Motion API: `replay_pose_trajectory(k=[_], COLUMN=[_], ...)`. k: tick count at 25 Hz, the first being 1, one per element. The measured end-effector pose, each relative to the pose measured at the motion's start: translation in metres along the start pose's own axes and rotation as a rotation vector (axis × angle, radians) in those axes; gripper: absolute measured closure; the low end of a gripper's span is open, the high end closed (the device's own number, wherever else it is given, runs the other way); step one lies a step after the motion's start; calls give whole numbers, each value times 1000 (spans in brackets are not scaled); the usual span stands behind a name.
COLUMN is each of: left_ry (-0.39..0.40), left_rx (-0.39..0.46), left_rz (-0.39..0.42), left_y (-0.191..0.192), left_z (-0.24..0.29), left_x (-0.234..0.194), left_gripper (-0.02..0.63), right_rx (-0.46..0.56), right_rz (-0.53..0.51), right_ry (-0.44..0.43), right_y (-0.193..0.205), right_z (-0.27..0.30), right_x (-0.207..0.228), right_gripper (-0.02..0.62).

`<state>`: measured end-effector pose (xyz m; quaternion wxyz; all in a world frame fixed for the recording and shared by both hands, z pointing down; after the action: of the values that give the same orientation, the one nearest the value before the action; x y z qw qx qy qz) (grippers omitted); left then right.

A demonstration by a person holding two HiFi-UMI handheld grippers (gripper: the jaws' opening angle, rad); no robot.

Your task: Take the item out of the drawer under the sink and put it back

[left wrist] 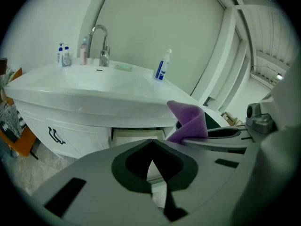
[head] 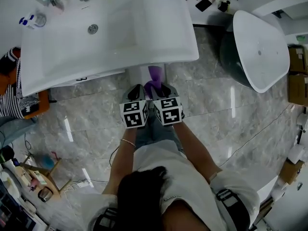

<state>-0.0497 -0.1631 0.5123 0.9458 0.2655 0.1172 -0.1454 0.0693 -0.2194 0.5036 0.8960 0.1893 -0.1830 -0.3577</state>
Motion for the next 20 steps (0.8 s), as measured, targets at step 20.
replay_pose_trajectory(k=[20], left_ry=[2], left_rx=[-105], left_rz=[-61], left_y=[17], left_z=[71], left_x=[-31], left_gripper=[603], right_rx=[-89], right_rz=[118], right_ry=[14], right_y=[16], right_z=[87], right_x=[25], right_gripper=[502])
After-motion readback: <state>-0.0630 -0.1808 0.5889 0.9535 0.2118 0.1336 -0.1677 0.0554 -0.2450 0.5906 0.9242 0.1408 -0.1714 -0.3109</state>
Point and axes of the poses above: the fingertips, and each gripper's own axes: z forward along the fingers, x to its right, y out of its underside, the point moved 9 cm from there along -z, backward along the fingers, and after that the axes turned 13 degrees about -x, right-handed, at the moved point
